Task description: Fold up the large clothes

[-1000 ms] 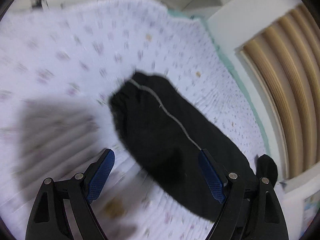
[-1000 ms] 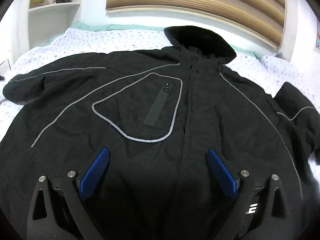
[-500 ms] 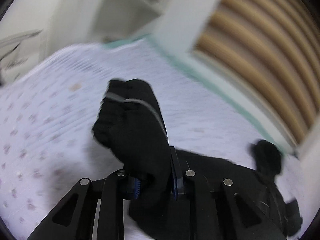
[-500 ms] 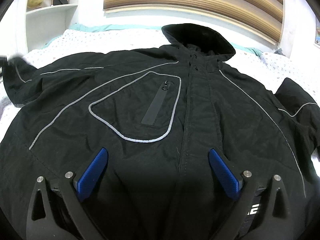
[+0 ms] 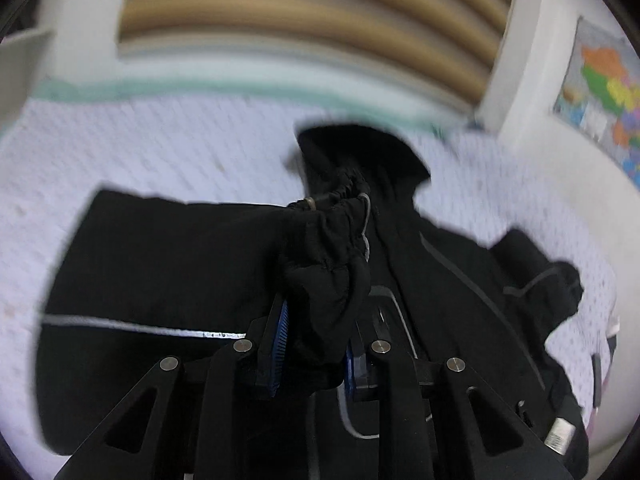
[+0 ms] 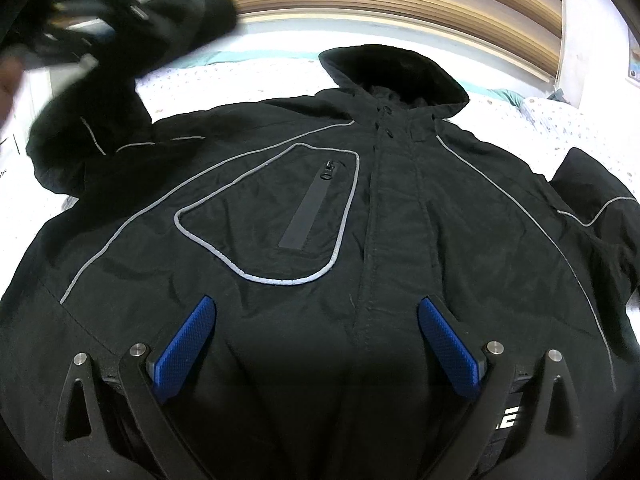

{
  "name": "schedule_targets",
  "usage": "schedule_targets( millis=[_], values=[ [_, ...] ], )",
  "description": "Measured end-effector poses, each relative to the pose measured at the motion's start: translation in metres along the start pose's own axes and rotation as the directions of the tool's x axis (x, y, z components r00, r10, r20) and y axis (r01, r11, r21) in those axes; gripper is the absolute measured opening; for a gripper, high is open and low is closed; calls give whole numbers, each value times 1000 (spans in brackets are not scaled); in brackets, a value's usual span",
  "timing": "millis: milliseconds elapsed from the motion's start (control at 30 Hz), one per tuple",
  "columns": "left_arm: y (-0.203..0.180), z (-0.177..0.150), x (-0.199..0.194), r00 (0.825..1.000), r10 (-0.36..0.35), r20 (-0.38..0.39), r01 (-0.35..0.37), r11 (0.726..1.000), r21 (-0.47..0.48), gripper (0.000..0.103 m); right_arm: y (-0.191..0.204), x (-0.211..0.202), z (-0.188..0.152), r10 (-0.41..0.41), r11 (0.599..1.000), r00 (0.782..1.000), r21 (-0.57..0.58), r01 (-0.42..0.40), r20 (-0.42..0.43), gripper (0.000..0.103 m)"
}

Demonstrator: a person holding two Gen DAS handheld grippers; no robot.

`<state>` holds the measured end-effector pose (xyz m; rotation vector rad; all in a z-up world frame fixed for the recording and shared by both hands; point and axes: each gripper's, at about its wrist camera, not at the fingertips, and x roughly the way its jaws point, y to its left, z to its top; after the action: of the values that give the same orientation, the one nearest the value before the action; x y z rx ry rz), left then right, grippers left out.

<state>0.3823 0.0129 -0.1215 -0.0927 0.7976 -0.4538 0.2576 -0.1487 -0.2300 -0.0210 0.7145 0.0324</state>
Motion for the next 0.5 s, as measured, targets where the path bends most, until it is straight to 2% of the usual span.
schedule_targets(
  millis=[67, 167, 200, 267, 367, 433, 500],
  values=[
    [-5, -8, 34, 997, -14, -80, 13, 1000, -11, 23, -1, 0, 1, 4, 1000, 1000, 6, -4, 0, 102],
    [-6, -28, 76, 977, -28, -212, 20, 999, -40, 28, -3, -1, 2, 10, 1000, 1000, 13, -10, 4, 102],
    [-9, -35, 78, 976, -25, -214, 19, 999, -33, 30, -4, -1, 2, 15, 1000, 1000, 19, -15, 9, 102],
    [-14, -43, 72, 979, -39, -198, 36, 999, -15, 45, -8, 0, 2, 28, 999, 1000, 37, -29, 12, 102],
    [-13, -40, 61, 974, -94, -207, 81, 994, -69, 51, -13, 0, 0, 42, 997, 999, 65, -43, 12, 102],
    [-13, -40, 47, 965, -171, -200, 149, 982, -117, 51, -14, 0, 0, 45, 996, 999, 72, -45, 9, 102],
    [-13, -38, 24, 942, -291, -165, 263, 949, -174, 51, -14, 1, 0, 42, 997, 999, 68, -42, 0, 103]
  ],
)
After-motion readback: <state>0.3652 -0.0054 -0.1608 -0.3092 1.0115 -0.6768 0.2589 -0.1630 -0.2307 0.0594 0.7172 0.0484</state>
